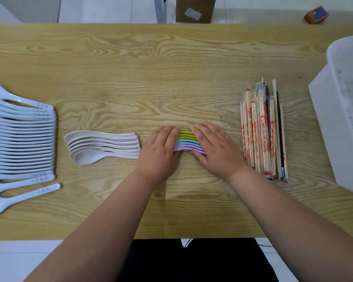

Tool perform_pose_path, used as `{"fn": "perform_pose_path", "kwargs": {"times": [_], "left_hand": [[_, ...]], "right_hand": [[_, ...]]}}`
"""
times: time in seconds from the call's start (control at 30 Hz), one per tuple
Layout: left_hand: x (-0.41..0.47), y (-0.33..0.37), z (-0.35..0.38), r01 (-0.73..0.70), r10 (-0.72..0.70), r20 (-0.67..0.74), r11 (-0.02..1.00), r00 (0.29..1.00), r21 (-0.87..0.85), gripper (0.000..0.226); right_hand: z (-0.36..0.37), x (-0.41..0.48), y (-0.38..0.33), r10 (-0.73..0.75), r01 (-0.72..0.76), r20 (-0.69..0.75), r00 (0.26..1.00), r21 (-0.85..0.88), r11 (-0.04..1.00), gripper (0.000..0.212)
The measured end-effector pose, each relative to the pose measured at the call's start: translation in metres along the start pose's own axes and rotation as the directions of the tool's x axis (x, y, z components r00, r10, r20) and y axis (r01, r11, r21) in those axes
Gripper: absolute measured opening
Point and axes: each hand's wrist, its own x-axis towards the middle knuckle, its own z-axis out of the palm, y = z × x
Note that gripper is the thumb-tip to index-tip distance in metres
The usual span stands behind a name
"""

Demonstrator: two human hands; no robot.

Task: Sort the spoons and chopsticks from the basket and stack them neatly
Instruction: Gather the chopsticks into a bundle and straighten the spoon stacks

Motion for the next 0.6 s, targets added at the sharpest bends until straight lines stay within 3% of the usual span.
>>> {"fn": "perform_pose_path", "kwargs": {"times": [0.13, 0.3, 0.4, 0.6], "left_hand": [[0.001, 0.003, 0.000, 0.021, -0.021, 0.020, 0.999, 1.000, 0.042, 0.048], [0.009, 0.006, -0.001, 0.024, -0.024, -0.018, 0.999, 1.000, -0.024, 0.052], [0.015, 0.006, 0.001, 0.031, -0.033, -0.030, 0.997, 0.999, -0.070, 0.059], [0.030, 0.003, 0.002, 0.010, -0.010, 0.000, 0.995, 1.000, -0.097, 0.051]], "right_hand": [[0.000, 0.000, 0.001, 0.070, -0.070, 0.005, 0.998, 0.029, 0.997, 0.068], [-0.002, 0.006, 0.007, 0.040, -0.040, 0.007, 0.999, 0.002, 0.999, 0.069], [-0.009, 0.010, 0.011, 0.084, -0.085, 0.092, 0.992, 0.000, 0.996, 0.072], [-0.009, 0.019, 0.015, 0.094, -0.093, 0.090, 0.991, -0.014, 0.996, 0.071]]}}
